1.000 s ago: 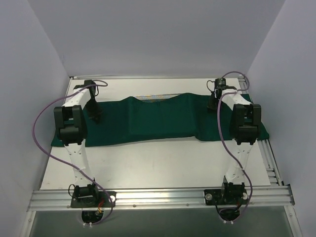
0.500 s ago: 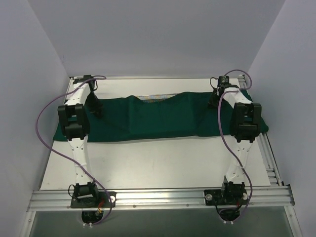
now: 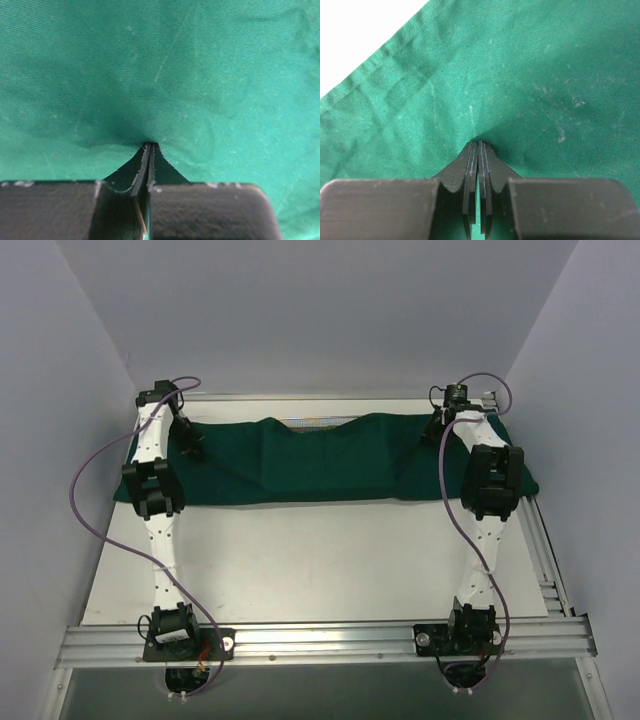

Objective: Open and lay out the surgical kit
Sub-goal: Open the surgical kit at the center of the board.

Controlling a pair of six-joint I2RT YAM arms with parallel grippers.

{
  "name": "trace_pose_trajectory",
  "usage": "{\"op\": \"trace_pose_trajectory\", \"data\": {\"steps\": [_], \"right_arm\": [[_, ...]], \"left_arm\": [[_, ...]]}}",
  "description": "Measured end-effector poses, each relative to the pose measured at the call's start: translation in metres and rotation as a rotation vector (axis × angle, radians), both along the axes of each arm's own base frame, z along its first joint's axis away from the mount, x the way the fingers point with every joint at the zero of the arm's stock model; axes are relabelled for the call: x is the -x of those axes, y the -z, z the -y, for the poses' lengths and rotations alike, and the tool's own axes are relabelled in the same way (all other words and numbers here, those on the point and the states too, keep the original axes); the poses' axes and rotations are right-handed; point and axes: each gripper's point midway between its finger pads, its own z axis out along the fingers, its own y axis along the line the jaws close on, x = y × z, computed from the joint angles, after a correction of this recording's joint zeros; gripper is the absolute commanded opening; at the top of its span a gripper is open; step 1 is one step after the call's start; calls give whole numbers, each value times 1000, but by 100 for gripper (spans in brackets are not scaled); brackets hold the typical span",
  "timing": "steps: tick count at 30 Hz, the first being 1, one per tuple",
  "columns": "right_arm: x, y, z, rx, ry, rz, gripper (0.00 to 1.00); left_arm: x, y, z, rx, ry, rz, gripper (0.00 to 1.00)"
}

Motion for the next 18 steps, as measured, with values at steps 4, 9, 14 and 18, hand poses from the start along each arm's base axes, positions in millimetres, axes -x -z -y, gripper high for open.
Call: {"op": "trace_pose_trajectory", "data": {"steps": [4, 9, 14, 18], "right_arm": [[-18, 0, 0, -14, 6, 34, 0], [-36, 0, 0, -27, 17, 76, 0], [-52, -1, 1, -32, 20, 115, 0], [-71, -2, 1, -39, 16, 156, 0]], "left_arm": [[-14, -1, 2, 56, -22, 53, 3], [-40, -1, 10, 124, -49, 144, 3], [-72, -4, 16, 187, -79, 256, 2], [-85, -3, 17, 232, -120, 298, 2]]}}
